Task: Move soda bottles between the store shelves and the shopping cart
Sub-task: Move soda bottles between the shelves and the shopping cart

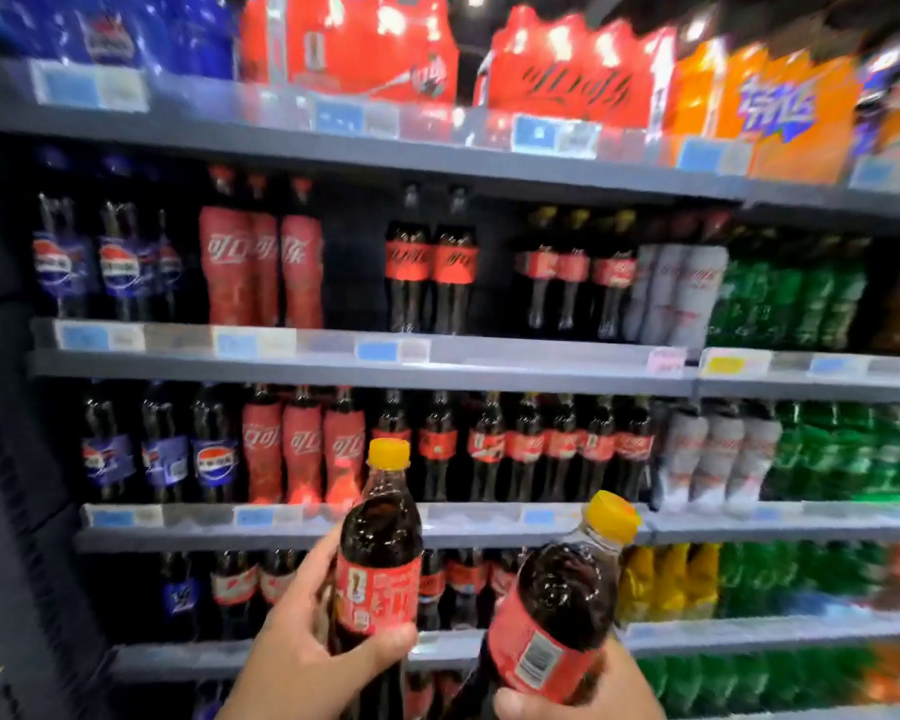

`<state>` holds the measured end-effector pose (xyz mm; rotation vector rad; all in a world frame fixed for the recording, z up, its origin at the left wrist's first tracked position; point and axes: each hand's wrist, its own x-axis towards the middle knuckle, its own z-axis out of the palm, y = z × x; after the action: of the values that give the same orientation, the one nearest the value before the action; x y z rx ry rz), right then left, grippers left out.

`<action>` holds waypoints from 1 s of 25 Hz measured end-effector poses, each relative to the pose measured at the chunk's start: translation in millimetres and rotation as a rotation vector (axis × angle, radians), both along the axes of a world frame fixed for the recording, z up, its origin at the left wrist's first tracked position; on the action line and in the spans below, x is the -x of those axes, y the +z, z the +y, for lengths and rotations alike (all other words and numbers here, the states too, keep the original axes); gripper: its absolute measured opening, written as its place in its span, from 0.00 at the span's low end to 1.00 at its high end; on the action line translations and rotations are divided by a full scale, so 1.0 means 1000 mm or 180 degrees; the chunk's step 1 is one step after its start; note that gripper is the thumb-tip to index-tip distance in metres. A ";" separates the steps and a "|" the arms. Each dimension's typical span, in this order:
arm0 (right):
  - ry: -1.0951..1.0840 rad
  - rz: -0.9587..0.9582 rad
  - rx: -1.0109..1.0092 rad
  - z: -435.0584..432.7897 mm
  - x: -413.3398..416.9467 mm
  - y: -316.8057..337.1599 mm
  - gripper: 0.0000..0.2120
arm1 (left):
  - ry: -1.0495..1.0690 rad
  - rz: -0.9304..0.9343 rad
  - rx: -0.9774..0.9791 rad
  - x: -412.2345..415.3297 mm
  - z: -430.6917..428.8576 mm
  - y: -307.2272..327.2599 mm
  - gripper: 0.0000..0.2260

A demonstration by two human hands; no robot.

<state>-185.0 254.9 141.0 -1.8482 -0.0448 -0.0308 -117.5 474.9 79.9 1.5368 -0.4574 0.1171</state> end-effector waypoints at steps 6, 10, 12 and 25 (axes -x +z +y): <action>-0.0814 -0.0786 -0.0111 -0.142 -0.012 0.039 0.30 | 0.0692 -0.0296 -0.0145 -0.014 -0.095 0.066 0.38; -0.1486 -0.1513 0.0497 -0.191 -0.034 0.076 0.34 | 0.1139 -0.0816 -0.0299 -0.035 -0.163 0.105 0.34; -0.1624 -0.1646 0.0647 -0.211 -0.042 0.092 0.35 | 0.1190 -0.1045 -0.0303 -0.046 -0.190 0.121 0.34; -0.1845 -0.2288 0.0472 -0.278 -0.156 0.145 0.32 | 0.1799 -0.2081 -0.0182 -0.144 -0.280 0.197 0.30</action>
<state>-28.6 -23.1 286.2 -1.8530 -0.0096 -1.1152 26.6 194.6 277.4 1.6306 -0.5218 1.0737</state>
